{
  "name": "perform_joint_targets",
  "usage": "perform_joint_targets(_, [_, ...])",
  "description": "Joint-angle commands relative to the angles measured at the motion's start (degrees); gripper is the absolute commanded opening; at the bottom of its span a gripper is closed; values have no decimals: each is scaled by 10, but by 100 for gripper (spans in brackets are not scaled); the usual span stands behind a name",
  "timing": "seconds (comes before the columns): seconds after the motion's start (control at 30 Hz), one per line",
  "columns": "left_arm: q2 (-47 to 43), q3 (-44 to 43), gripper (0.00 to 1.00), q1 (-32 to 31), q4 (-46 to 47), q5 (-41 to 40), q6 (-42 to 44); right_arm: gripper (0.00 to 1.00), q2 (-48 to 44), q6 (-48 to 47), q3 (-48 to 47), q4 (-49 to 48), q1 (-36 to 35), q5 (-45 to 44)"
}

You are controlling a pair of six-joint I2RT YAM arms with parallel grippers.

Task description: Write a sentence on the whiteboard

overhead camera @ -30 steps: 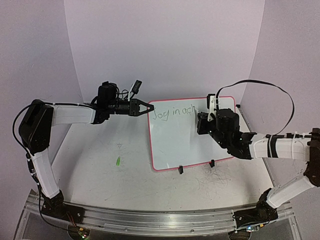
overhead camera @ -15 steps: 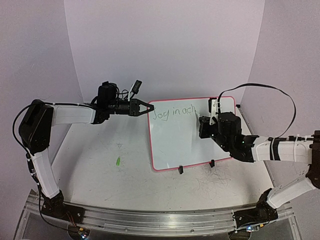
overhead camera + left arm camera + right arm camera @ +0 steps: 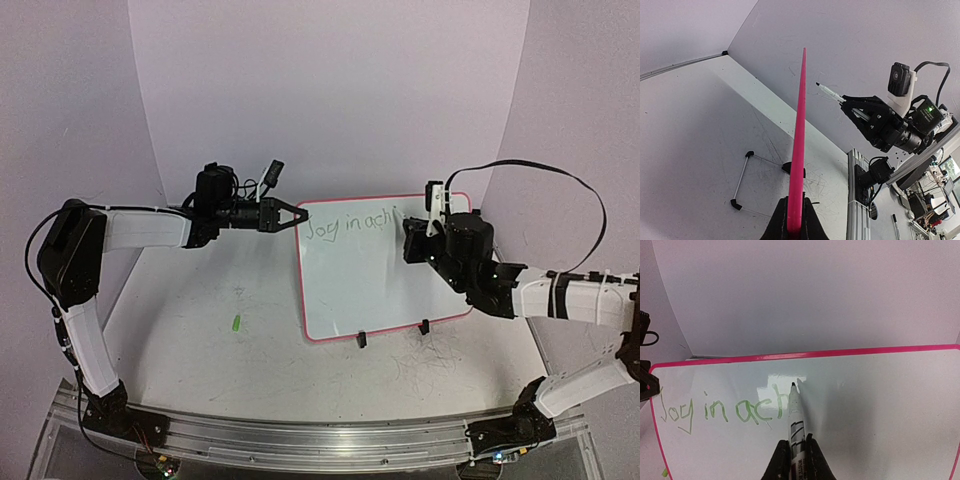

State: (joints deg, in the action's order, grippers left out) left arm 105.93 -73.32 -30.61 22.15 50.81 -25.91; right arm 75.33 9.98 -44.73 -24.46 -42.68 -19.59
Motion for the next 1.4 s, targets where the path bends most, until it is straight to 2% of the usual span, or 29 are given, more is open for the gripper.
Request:
perform_joint_targets(0.0, [-13, 5, 0, -14, -11, -19, 24, 0, 18, -13, -29, -24, 3, 3])
perform_joint_targets(0.37, [-13, 4, 0, -14, -11, -18, 24, 0, 36, -5, -23, -10, 5, -47])
perform_joint_targets(0.7, [-11, 4, 0, -14, -11, -18, 24, 0, -16, -2, 5, -10, 4, 7])
perform_joint_targets(1.37, [-11, 4, 0, -14, -11, -17, 24, 0, 27, 6, 6, -9, 6, -14])
